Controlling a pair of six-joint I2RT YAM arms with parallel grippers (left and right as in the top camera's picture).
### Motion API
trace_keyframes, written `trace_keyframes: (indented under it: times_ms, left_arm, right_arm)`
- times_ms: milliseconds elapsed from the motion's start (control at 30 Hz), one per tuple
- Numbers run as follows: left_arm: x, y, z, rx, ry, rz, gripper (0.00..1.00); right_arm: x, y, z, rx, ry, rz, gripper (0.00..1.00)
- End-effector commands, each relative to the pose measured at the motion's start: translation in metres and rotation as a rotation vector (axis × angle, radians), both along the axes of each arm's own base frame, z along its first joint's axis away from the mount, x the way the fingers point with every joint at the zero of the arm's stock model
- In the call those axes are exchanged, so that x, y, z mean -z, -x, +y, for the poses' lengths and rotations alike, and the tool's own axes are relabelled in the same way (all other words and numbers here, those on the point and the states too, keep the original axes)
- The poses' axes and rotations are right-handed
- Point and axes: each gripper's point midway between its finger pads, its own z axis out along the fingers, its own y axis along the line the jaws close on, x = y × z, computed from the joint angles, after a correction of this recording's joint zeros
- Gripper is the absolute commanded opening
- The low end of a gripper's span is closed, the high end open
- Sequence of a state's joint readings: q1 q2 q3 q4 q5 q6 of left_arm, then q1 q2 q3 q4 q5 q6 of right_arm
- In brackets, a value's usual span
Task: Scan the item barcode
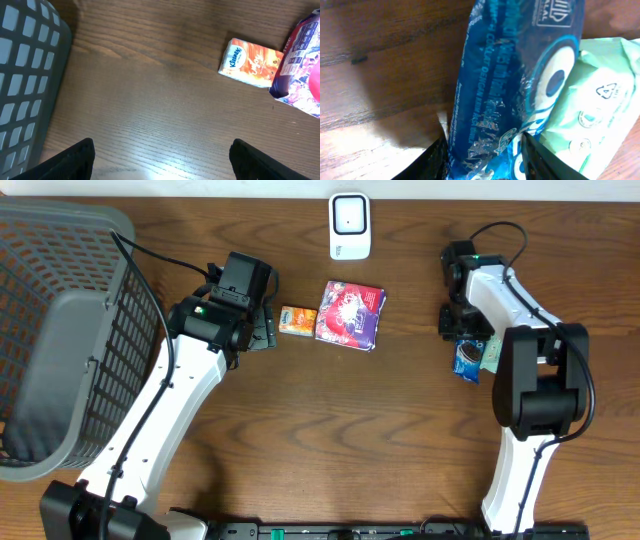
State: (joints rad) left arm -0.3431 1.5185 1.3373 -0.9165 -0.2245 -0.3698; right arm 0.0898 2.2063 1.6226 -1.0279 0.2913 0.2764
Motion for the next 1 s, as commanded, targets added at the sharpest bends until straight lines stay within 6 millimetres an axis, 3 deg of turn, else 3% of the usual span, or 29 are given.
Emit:
trace_keyframes:
  times_ms: [0,133,200,300,367,433,567,667,733,833,967]
  left_arm:
    - [-0.001,-0.002,0.003,-0.017,-0.014,-0.006,0.86]
    - [-0.001,-0.002,0.003,-0.017,-0.014,-0.006,0.86]
    - [-0.001,-0.002,0.003,-0.017,-0.014,-0.006,0.86]
    - [-0.001,-0.002,0.003,-0.017,-0.013,-0.006,0.86]
    - [-0.001,-0.002,0.003,-0.017,-0.013,-0.006,0.86]
    - [-0.001,-0.002,0.003,-0.017,-0.013,-0.006,0.86]
    - [-0.001,-0.002,0.003,-0.017,-0.013,-0.006,0.86]
    - [-0.001,-0.002,0.003,-0.017,-0.014,-0.006,0.86]
    - [-0.001,-0.002,0.003,-0.017,-0.014,-0.006,0.86]
    - [-0.001,-0.002,0.003,-0.017,-0.013,-0.006,0.86]
    - [-0.001,-0.002,0.003,-0.017,-0.013,-0.006,0.86]
  right_arm:
    - [0.031,0.021,0.029,-0.016,-0.160,0.100,0.42]
    - [0.033,0.021,0.045,-0.014,-0.248,0.099,0.27]
    - [0.033,0.020,0.058,-0.012,-0.314,0.098,0.01]
    - [0.031,0.018,0.085,-0.007,-0.470,0.092,0.01]
    - [0.022,0.014,0.116,-0.039,-0.673,0.079,0.01]
    - [-0.007,0.006,0.160,-0.074,-1.002,0.043,0.01]
    - [-0.071,-0.009,0.200,-0.115,-1.465,-0.034,0.01]
    - [-0.106,-0.014,0.207,-0.169,-1.672,-0.082,0.01]
    - [-0.112,-0.016,0.206,-0.186,-1.710,-0.099,0.01]
    - [-0.110,-0.019,0.200,-0.186,-1.697,-0.120,0.01]
    - [-0.091,-0.019,0.181,-0.122,-1.641,-0.127,0.01]
